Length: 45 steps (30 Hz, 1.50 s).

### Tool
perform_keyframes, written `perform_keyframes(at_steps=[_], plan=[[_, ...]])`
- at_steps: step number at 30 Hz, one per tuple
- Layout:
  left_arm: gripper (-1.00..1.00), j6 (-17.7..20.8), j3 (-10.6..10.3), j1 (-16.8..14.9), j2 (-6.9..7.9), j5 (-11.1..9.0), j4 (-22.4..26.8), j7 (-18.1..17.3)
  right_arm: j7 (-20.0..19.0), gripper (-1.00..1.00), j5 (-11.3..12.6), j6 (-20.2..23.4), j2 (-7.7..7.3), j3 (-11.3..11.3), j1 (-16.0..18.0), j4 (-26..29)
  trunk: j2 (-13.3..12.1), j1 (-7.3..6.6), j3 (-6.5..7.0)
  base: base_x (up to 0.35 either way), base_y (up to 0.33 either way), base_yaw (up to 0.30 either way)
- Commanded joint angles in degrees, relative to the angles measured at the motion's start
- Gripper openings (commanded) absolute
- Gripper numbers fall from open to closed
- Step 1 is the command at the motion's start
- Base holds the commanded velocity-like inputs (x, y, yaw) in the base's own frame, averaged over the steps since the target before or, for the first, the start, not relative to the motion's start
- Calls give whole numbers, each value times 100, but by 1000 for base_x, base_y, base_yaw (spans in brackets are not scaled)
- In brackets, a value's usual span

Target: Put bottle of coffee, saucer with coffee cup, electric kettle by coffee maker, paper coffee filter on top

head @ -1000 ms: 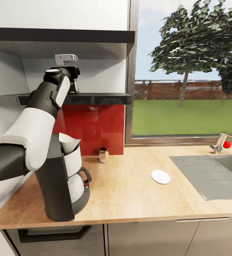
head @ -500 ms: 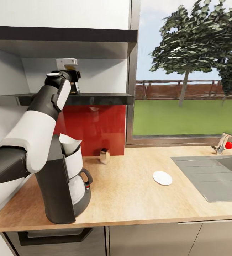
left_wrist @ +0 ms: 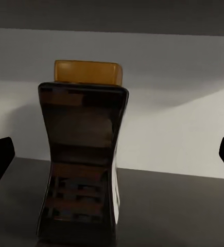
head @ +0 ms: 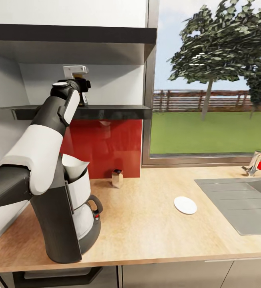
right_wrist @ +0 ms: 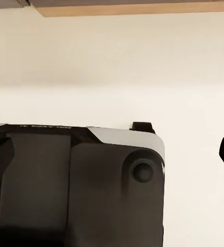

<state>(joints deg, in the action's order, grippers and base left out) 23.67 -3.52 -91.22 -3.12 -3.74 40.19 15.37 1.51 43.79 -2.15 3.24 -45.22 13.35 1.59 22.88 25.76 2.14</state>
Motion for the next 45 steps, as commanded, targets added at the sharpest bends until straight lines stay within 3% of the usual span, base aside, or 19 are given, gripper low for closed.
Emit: perform_keyframes(at_steps=[1, 38, 45], plan=[[100, 24, -25, -1, 4, -40, 6, 45, 16, 100, 50, -14, 1, -48, 1, -1, 4, 2, -3, 9, 0, 0], [100, 17, 38, 121, 49, -48, 14, 45, 24, 100, 46, -14, 1, -48, 1, -8, 4, 2, -3, 43, 32, 0], [100, 22, 52, 217, 48, -40, 234, 45, 25, 100, 48, -14, 0, -48, -1, -10, 4, 2, -3, 0, 11, 0]])
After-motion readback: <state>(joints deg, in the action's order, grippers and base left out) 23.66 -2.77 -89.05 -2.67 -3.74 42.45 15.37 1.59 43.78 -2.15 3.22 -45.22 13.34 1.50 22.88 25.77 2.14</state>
